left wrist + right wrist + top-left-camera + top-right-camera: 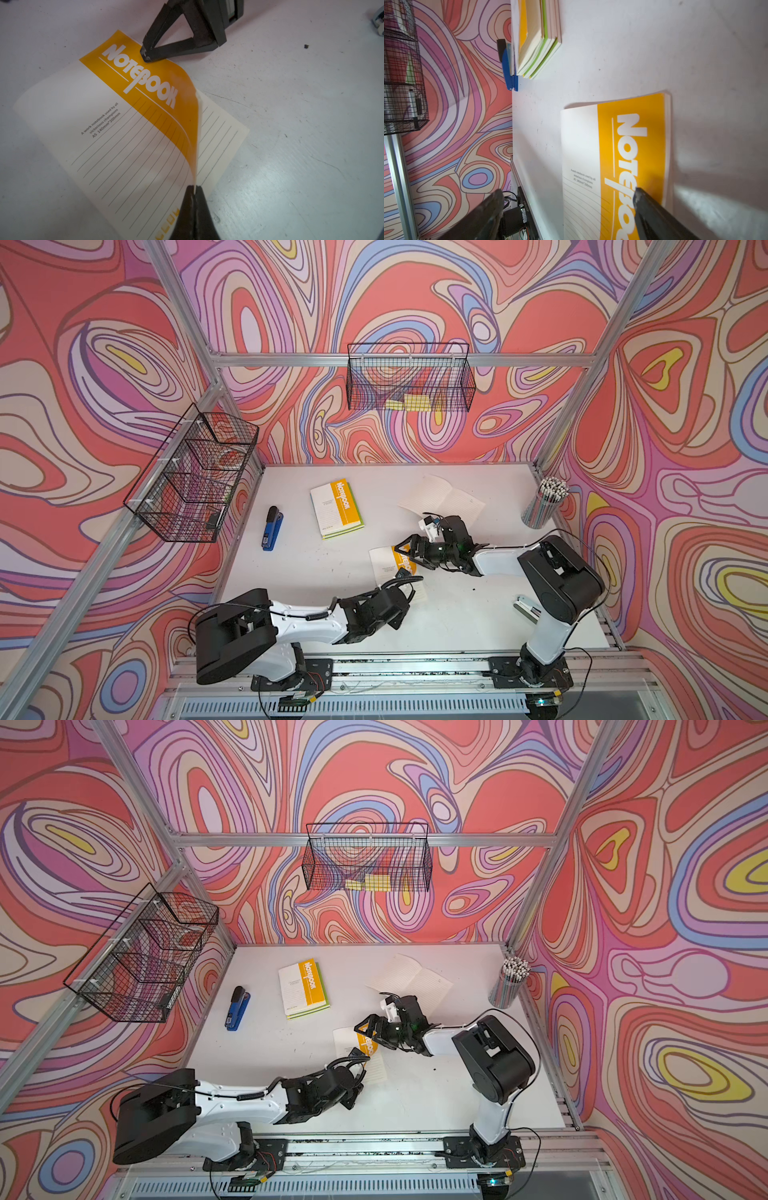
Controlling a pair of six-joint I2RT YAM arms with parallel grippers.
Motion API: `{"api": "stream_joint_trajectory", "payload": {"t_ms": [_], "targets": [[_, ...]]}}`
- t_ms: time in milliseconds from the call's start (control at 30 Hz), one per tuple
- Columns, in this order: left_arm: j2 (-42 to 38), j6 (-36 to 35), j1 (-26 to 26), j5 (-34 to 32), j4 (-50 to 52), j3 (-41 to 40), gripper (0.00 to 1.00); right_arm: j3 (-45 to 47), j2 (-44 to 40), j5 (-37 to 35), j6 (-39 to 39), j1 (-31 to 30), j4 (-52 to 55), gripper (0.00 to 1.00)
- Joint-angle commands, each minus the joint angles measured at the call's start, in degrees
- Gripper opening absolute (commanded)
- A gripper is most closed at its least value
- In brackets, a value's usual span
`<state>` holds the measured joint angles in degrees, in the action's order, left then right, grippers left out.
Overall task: Close the notebook
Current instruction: Close the notebook at the center of the board.
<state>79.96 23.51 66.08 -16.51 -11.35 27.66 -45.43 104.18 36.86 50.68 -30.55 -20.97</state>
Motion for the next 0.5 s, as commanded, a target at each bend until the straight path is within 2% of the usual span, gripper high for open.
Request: {"api": "stream_joint_trajectory", "payload": {"t_ms": [0,133,267,300,367,467], "targets": [[-0.1,-1.3,0.4,-1.1,0.8,1.3,0.0,0.3,1.9,0.0,0.1,-0.5,0.0,0.98],[-1.1,-1.2,0.5,-1.6,1.7,1.3,0.04,1.2,2.1,-0.6,-0.3,-0.5,0.1,0.98],[-2.2,-1.1,0.5,-2.3,2.4,1.1,0.17,1.7,2.5,-0.8,-0.7,-0.5,0.3,0.98],[-2.4,-1.0,0.5,-2.4,2.6,0.9,0.22,1.8,2.5,-0.9,-0.7,-0.5,0.2,0.98],[-3.2,-1.0,0.5,-2.6,3.1,0.8,0.39,2.0,2.6,-1.0,-0.7,-0.5,0.3,0.98],[-4.8,-0.9,0.5,-2.6,4.4,0.9,0.48,2.2,2.7,-1.0,-0.8,-0.5,0.3,0.98]]}}
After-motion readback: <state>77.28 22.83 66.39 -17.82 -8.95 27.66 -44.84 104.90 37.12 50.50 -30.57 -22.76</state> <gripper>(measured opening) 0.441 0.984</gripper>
